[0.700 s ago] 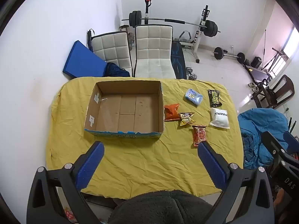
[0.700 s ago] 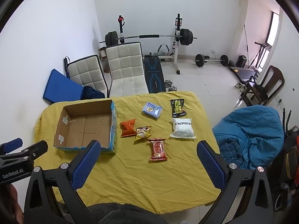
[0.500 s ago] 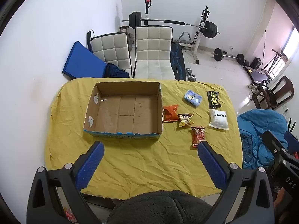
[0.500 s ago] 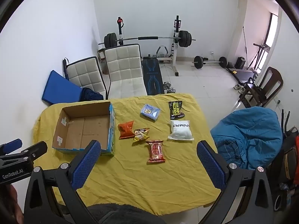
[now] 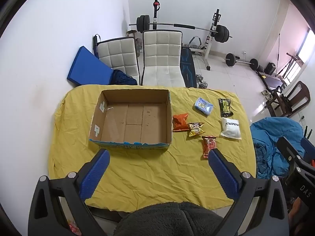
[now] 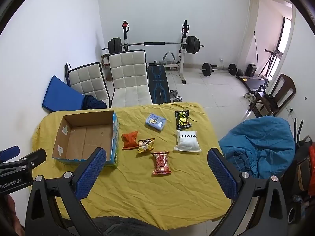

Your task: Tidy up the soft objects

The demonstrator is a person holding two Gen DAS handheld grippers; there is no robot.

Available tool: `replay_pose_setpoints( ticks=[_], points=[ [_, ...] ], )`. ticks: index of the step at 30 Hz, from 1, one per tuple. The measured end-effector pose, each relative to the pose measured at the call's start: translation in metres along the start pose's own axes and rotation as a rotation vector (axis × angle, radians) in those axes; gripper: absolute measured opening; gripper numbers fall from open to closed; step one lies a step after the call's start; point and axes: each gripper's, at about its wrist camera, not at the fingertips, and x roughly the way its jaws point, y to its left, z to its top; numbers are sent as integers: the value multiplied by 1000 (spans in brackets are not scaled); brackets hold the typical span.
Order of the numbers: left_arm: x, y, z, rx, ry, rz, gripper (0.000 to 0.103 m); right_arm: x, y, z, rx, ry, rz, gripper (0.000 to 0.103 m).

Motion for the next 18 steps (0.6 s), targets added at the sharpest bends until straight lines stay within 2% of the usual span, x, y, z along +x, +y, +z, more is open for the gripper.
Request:
replay_pose_setpoints(
  ticks=[18],
  points=[
    [-2,3,3,-1,-6,3,103,2,3,-2,-10,4,3,103]
  ],
)
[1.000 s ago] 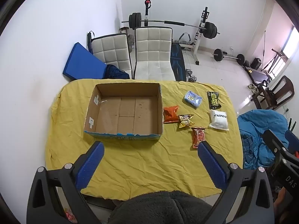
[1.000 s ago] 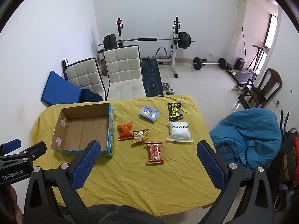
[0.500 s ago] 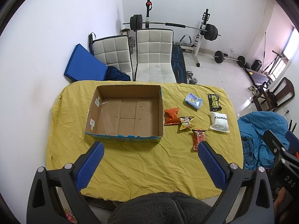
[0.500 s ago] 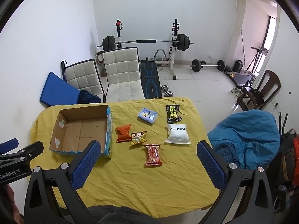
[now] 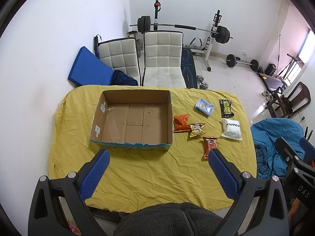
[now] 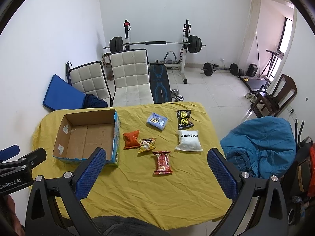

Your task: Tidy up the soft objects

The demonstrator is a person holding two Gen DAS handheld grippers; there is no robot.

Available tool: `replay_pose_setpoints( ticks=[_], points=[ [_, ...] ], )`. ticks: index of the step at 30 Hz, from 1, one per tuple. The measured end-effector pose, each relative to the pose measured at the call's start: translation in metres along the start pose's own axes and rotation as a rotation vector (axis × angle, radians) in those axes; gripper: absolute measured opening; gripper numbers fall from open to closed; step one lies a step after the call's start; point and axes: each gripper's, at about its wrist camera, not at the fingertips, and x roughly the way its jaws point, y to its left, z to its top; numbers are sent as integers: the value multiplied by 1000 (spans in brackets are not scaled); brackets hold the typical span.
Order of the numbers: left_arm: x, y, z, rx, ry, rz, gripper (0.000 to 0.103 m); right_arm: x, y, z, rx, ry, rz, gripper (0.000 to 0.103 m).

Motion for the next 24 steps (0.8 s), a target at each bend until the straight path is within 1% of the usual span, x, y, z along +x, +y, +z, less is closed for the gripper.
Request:
replay_pose_setpoints(
  ticks=[24],
  points=[
    [2,-5,-2,2,-5,-6,103,0,4,0,-7,-29,1,103]
  ],
)
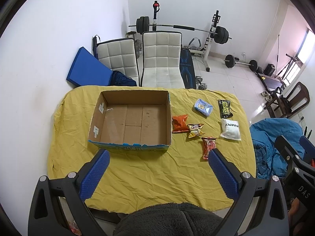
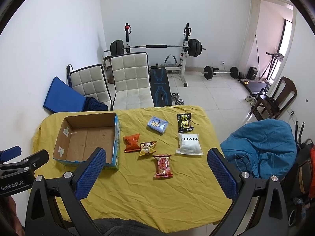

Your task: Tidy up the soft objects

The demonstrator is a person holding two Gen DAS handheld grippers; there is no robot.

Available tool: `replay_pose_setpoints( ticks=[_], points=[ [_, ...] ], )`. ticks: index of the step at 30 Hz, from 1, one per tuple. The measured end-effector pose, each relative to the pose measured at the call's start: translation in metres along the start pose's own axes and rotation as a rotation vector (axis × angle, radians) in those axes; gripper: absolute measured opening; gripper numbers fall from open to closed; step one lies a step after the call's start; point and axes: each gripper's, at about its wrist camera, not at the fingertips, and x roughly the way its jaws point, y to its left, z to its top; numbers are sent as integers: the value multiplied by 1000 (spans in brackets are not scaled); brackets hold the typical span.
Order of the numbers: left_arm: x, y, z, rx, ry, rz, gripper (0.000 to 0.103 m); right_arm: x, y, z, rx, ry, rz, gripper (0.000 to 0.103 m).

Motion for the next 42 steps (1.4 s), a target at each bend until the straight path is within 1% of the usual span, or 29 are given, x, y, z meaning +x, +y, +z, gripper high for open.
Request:
replay_pose_setpoints(
  ticks=[14,31,34,36,39,42],
  points=[
    [0,3,-2,-9,-4,-4,103,0,5,0,-9,-14,9,103],
    [-1,0,-1,-11,-6,-14,103,2,-4,-1,4,-16,17,103],
    [4,-3,2,-7,3,-18,103,13,-12,0,21,5,16,103],
    [9,-6,3,-4,3,-19,103,28,-23,0,30,34,-19,103],
    [27,-16,7,10,17,-32,103,60,-53,-4,58,95,-71,103],
    [55,-31,11,25,62,-55,103,95,-86,-12,74,161,-83,103]
  ],
)
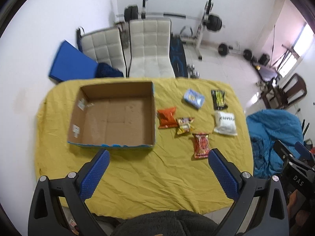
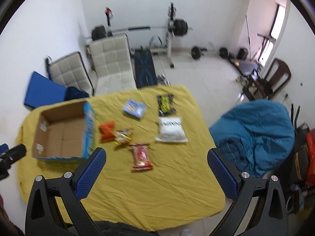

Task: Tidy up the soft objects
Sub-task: 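Grasp the red jacket-print snack bag with left while right grasps the white NMAX pouch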

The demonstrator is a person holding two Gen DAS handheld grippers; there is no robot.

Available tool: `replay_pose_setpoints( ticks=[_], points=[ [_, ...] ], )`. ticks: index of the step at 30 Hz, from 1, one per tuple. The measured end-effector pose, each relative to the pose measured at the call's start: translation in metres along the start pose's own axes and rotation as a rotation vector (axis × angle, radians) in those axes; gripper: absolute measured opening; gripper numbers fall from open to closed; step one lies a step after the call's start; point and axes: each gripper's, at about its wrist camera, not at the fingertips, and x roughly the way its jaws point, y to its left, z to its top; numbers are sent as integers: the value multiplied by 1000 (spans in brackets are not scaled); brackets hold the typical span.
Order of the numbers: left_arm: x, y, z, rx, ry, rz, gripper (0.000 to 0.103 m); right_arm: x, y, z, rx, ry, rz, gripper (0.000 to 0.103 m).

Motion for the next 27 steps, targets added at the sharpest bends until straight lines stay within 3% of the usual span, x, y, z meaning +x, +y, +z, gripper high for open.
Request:
replay_pose_setpoints(
  ticks=[7,9,12,15,22,26,27],
  points=[
    [105,-48,11,61,150,2,103,119,-64,-4,7,207,-21,103],
    [146,-65,9,76,230,-14,102,155,-80,-6,18,267,-21,103],
    [205,-90,3,76,349,-63,101,200,-95,-11,23,316,-21,103],
    [251,-116,-2,97,410,-71,87,243,-106,-13,23,360,-33,103],
    [358,-164,-9,119,568,-74,87,318,-121,-14,88,451,0,103],
    [401,-181,-19,161,640,-49,66,348,-121,0,110,476,30,103],
    [407,-183,-21,164,658,-55,55,354,-121,4,115,483,39,103]
  ],
)
